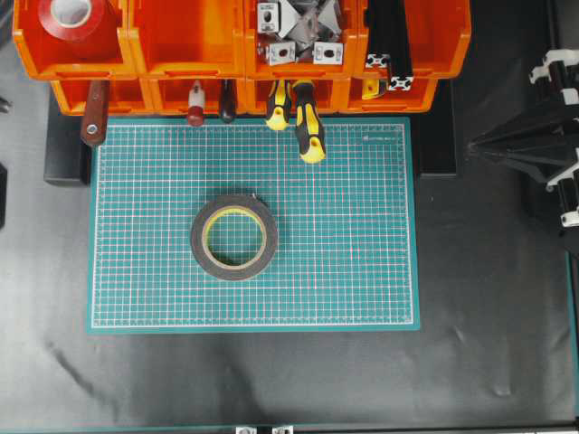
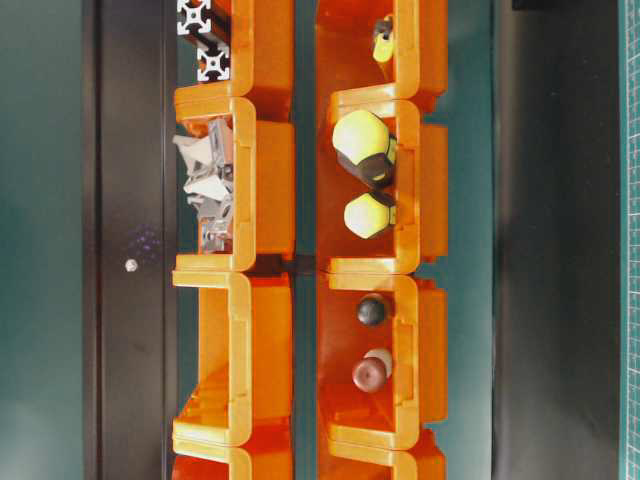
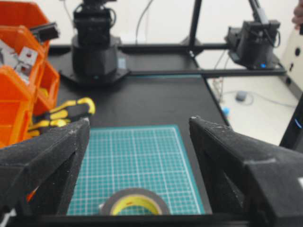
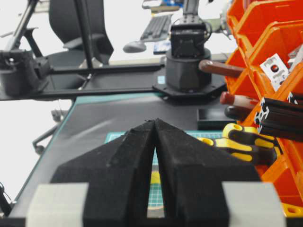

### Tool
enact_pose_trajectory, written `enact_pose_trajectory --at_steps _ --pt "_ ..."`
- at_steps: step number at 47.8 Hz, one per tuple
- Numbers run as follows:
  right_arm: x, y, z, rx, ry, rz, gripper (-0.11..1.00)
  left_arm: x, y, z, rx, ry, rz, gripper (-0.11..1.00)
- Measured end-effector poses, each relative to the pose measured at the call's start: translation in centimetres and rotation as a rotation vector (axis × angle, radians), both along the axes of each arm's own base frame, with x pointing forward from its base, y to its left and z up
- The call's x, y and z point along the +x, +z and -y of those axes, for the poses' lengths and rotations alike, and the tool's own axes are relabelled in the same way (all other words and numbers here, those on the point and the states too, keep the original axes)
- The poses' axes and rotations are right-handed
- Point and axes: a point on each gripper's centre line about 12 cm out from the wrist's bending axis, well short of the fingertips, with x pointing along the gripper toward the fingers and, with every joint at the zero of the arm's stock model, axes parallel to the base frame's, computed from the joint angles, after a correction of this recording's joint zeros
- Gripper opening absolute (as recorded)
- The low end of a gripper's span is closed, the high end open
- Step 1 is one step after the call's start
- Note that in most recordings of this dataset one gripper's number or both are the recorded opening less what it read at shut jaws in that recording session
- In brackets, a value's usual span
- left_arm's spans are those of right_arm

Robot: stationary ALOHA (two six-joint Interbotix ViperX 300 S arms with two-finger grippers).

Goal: Pick foam from container rack with left arm.

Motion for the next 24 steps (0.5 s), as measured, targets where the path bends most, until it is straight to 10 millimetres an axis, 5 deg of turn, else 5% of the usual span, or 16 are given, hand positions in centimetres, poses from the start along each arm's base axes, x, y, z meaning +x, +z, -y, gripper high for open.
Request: enact_pose_trajectory --at_steps 24 --pt "0.00 0.00 0.00 0.000 0.000 0.000 0.00 0.53 -0.92 0.24 0.003 -0.010 -0.023 0.82"
